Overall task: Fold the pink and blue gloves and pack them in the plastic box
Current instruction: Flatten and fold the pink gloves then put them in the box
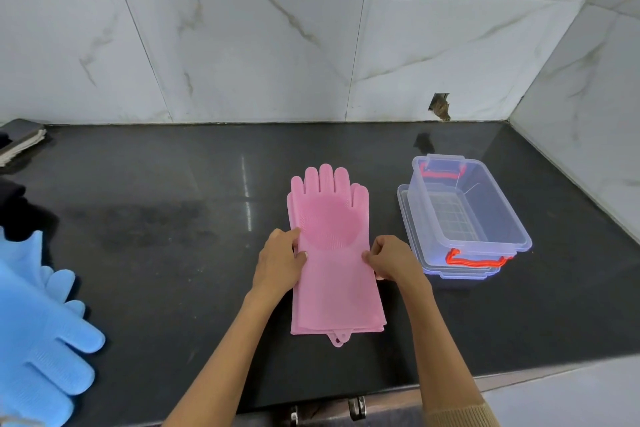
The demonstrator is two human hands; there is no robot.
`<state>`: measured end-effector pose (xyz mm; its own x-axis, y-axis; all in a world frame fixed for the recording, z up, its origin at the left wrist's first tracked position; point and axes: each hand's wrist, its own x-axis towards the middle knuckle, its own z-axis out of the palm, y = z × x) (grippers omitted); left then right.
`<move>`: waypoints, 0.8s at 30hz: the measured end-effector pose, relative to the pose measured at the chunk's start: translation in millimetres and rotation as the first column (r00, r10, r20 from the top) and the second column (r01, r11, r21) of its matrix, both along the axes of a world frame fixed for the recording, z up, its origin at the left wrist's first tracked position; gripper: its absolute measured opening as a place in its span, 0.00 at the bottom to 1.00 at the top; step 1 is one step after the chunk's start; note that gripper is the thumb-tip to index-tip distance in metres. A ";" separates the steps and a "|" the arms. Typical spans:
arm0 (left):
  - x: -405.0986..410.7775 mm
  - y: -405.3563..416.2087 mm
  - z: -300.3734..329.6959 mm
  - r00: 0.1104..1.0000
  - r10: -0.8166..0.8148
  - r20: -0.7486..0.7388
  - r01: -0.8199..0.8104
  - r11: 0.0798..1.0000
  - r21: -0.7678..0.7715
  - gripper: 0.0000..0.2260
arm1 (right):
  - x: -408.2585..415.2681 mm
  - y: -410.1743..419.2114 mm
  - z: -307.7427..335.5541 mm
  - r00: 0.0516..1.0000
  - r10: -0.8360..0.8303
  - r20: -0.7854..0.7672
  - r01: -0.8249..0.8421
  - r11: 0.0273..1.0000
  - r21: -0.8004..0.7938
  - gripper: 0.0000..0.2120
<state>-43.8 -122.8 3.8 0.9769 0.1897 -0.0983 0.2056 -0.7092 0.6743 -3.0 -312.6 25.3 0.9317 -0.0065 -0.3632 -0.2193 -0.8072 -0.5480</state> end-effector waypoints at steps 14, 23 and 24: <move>-40.1 0.5 13.5 0.997 0.069 0.022 -0.070 0.997 0.040 0.11 | -42.6 -7.0 2.2 0.958 0.081 0.273 -0.125 0.981 0.146 0.14; -94.5 -7.2 19.3 0.964 0.141 -0.224 -0.176 0.974 -0.142 0.07 | -106.6 -32.3 -19.9 0.888 0.426 0.174 -0.445 0.891 0.086 0.13; -94.9 -4.7 20.0 0.960 0.120 -0.253 -0.169 0.968 -0.186 0.09 | -102.8 -37.0 -23.4 0.877 0.432 0.210 -0.455 0.887 0.073 0.12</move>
<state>-138.7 -127.4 23.8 0.8840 0.2787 -0.3754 0.4675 -0.5128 0.7200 -105.8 -349.6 2.0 0.8762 0.4550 -0.1588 0.2597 -0.7234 -0.6397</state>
